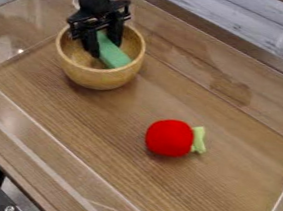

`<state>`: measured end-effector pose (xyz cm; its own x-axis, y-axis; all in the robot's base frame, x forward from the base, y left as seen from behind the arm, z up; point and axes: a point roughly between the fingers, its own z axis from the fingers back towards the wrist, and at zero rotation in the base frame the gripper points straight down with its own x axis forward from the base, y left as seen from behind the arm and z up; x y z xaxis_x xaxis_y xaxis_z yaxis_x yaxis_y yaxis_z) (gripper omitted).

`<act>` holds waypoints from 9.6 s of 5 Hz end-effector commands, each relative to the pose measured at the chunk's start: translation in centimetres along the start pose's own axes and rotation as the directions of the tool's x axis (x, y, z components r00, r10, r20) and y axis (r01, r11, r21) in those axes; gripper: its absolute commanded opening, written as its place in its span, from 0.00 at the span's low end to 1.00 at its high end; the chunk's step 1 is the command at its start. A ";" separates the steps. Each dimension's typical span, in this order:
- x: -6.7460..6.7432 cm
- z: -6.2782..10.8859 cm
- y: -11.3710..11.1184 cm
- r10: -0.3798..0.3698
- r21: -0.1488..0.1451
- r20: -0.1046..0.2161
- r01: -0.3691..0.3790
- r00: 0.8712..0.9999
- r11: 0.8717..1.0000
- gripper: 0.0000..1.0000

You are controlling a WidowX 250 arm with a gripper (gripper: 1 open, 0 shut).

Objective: Remove the green object from the brown bowl and put it on the table

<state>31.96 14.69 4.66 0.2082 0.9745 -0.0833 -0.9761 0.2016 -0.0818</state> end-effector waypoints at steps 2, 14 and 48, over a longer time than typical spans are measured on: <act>-0.6 6.8 -1.3 -0.059 -0.096 0.009 0.060 0.998 0.994 0.00; -12.8 3.0 -3.1 -0.068 -0.029 0.010 0.068 0.998 0.997 0.00; -2.7 11.3 4.0 0.721 -0.052 0.006 -0.720 0.693 0.692 1.00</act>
<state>26.36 13.40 14.38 -0.5602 0.8214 -0.1072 -0.8263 -0.5633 0.0016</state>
